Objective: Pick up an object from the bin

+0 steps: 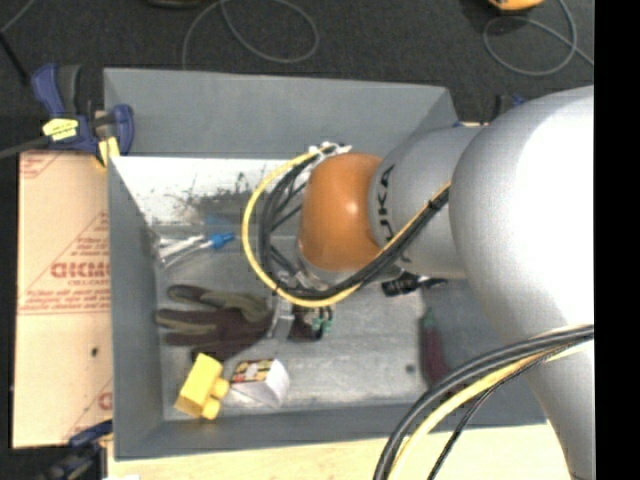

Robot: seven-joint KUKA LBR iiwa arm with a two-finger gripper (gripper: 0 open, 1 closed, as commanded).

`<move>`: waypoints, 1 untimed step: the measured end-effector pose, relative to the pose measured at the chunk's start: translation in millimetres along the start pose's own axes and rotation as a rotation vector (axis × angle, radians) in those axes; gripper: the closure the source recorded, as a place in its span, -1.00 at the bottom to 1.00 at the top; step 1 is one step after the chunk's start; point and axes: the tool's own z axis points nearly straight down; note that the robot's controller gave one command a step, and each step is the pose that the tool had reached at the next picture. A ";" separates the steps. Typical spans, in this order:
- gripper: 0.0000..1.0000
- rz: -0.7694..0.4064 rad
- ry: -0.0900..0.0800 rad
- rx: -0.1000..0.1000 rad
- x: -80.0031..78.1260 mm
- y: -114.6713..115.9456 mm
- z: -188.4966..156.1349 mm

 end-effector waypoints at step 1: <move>1.00 0.000 0.000 0.000 0.0 0.0 0.0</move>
Offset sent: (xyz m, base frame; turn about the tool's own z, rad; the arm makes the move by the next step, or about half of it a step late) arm 0.0090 -0.0022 0.1149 -0.0112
